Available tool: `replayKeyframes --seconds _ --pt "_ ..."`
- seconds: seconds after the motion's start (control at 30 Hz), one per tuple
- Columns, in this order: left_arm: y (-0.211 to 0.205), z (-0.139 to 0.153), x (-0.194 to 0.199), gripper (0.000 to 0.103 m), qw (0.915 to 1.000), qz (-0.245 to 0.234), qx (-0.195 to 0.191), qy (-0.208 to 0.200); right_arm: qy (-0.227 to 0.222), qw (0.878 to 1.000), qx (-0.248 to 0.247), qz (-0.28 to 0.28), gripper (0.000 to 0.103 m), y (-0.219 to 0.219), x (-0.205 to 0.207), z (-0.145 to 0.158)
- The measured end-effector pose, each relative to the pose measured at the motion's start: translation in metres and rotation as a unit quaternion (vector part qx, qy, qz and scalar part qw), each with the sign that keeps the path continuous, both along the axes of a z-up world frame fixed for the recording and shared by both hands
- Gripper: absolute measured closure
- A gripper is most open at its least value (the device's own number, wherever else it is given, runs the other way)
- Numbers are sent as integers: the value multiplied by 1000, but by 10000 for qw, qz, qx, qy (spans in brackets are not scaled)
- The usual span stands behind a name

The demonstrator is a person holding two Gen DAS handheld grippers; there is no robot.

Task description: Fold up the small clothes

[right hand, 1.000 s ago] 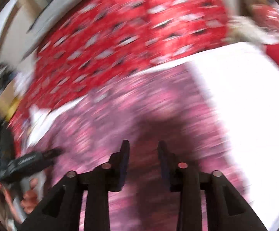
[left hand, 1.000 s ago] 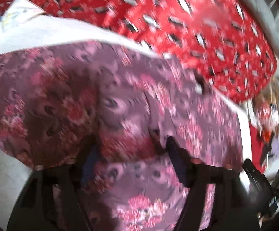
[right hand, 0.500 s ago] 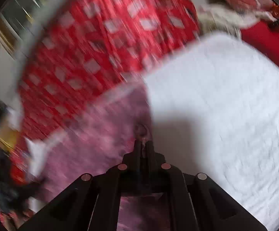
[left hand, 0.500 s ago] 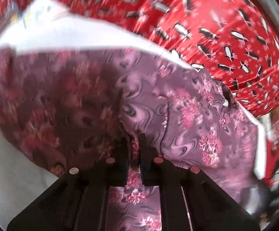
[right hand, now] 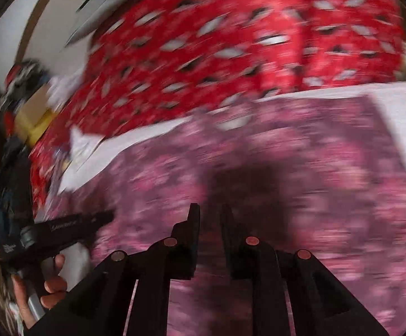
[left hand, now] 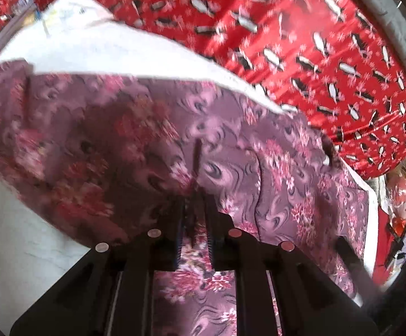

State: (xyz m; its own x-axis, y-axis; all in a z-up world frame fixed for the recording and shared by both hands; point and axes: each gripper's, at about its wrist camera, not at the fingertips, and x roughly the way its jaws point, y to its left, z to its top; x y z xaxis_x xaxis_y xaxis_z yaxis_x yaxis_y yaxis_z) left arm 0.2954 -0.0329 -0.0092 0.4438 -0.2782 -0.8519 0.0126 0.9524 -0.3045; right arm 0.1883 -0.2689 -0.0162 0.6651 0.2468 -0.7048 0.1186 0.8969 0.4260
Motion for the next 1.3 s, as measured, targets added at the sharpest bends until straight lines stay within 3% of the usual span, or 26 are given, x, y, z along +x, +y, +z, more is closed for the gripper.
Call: replayKeyframes --seconds 0.2,0.33,0.37,0.47,0.63,0.77,0.87,0.93,0.97,1.0,1.03,1.3 --pt "34 21 -2 90 9990 318 168 -264 32 9985 336 429 86 60 43 -7" --pt "70 17 7 70 9981 507 298 -197 326 9972 304 604 86 87 57 -35" --pt "79 16 11 64 9978 553 329 -166 39 9985 174 524 86 91 52 -37" --pt "122 17 24 58 9949 832 557 -115 -230 9985 -114 488 86 99 46 -38" --pt "217 9 57 46 9811 1716 863 243 -230 9986 21 481 86 93 46 -39" --pt "279 -9 66 46 9660 2433 520 707 -250 9986 -31 474 86 94 46 -38" --pt "299 -32 80 45 9611 2592 -147 942 -252 9986 -4 475 86 95 47 -39" --pt "296 -34 87 40 9620 2603 -178 800 -256 9985 4 475 86 94 47 -39" --pt "291 -30 91 46 9649 2539 -116 653 -256 9985 9 475 86 95 47 -39" --pt "283 -27 94 64 9699 2377 -158 499 -254 9985 14 475 86 94 47 -39" --pt "278 -26 96 100 9720 2292 -166 482 -250 9986 25 476 86 94 47 -39" --pt "223 20 78 100 9805 1906 315 -360 -87 9987 -62 490 86 96 49 -32"
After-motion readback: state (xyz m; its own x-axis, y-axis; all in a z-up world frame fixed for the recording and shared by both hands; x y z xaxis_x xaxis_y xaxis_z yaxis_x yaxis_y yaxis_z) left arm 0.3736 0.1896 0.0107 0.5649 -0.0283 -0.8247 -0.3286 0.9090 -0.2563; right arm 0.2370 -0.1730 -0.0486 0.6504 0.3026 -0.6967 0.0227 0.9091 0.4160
